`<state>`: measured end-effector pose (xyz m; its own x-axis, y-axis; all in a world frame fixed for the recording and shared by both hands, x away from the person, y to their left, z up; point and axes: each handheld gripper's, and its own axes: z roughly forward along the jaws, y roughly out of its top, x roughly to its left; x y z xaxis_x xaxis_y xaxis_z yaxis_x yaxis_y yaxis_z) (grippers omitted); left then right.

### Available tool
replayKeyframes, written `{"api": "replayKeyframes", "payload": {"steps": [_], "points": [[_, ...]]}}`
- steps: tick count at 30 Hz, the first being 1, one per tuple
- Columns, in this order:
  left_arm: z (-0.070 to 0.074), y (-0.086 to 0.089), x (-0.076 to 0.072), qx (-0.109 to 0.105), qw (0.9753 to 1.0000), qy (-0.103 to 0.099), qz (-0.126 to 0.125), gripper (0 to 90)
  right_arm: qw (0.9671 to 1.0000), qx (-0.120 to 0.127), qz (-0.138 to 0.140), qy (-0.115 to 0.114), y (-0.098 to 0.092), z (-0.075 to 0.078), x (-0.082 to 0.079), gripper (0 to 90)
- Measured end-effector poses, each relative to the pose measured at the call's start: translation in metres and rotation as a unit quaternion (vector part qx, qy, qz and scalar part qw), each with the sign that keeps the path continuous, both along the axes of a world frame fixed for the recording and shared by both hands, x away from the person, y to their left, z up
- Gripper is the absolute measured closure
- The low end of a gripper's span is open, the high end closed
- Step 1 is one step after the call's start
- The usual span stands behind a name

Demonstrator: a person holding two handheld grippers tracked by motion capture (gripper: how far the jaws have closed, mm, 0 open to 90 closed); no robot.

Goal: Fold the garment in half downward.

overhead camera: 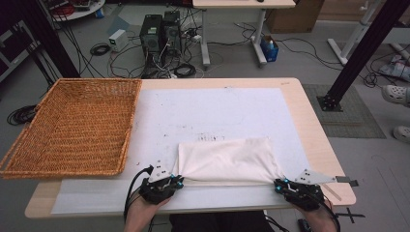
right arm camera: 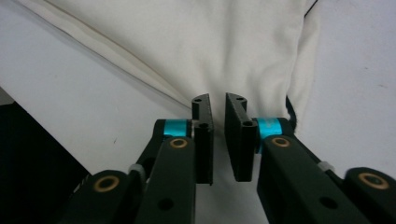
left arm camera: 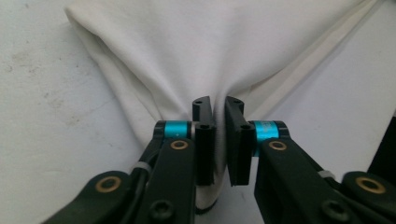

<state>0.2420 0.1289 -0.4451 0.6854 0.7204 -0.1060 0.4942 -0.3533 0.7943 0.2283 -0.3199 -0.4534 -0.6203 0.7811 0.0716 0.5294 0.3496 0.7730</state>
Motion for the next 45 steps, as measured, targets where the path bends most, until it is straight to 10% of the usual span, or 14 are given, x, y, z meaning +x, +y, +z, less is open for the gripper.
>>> {"api": "replayKeyframes", "payload": {"steps": [7, 12, 24, 27, 32, 39, 45], "points": [[0.015, 0.014, 0.001, -0.052, 0.9943, -0.029, 0.089, 44.1, 0.998, 0.063, -0.004, -0.003, -0.011, 0.006, 0.007, 36.9], [0.018, 0.018, 0.003, -0.031, 0.9911, -0.044, 0.122, 42.9, 0.9976, 0.066, -0.003, -0.019, -0.006, 0.008, 0.014, 22.9], [0.0, -0.016, 0.026, 0.025, 0.9963, 0.012, 0.081, 68.4, 0.9983, 0.05, 0.006, -0.03, 0.0, 0.011, 0.02, 20.7], [0.005, -0.017, 0.027, 0.035, 0.9948, -0.02, 0.094, 85.9, 0.9984, 0.049, 0.009, -0.028, 0.0, 0.01, 0.019, 20.8], [0.016, -0.007, 0.031, 0.022, 0.9912, -0.047, 0.122, 86.6, 0.9987, 0.044, 0.007, -0.024, -0.002, 0.008, 0.018, 20.9], [0.013, -0.003, 0.021, -0.004, 0.9917, -0.031, 0.125, 51.7, 0.9989, 0.043, -0.001, -0.021, -0.006, 0.004, 0.02, 20.9], [0.023, 0.005, 0.012, -0.012, 0.9902, -0.05, 0.13, 39.9, 0.9986, 0.045, -0.002, -0.027, -0.008, 0.005, 0.021, 20.8]]}}
